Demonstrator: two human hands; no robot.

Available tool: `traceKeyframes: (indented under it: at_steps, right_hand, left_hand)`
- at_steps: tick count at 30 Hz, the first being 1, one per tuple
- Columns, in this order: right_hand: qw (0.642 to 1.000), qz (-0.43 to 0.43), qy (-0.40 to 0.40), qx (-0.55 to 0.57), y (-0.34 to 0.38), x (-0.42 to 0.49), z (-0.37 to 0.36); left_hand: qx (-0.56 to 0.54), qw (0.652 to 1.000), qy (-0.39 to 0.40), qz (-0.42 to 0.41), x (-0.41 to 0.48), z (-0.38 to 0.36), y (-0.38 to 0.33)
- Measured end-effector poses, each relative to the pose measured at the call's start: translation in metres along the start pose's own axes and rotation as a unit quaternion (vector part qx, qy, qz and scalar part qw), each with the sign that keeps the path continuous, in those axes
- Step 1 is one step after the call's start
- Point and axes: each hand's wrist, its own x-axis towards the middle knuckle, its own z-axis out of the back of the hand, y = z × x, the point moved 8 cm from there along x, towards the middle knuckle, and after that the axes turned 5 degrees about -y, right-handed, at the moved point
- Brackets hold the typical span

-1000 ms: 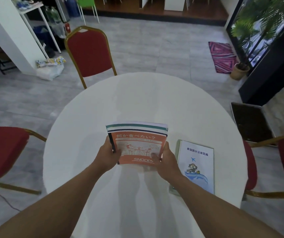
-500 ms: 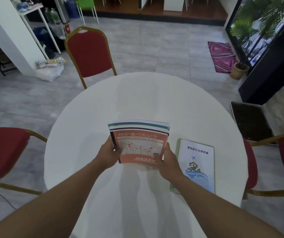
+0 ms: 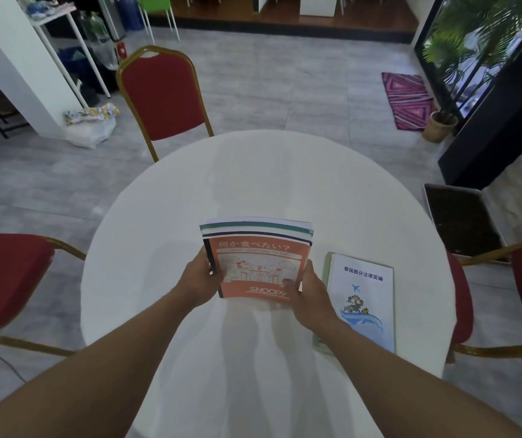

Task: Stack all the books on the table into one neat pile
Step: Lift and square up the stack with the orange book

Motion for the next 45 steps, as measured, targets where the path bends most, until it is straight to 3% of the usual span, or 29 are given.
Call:
traceKeyframes:
  at_steps: [36, 45]
  right_hand:
    - [1.0, -0.019, 0.017, 0.015, -0.005, -0.003, -0.004]
    - [0.989, -0.107, 0.026, 0.103, -0.009, 0.013, -0.007]
  left_hand:
    - [0.02, 1.0, 0.02, 0.001, 0.001, -0.003, 0.002]
    - [-0.101, 0.991, 0.025, 0.078, 0.018, -0.01, -0.002]
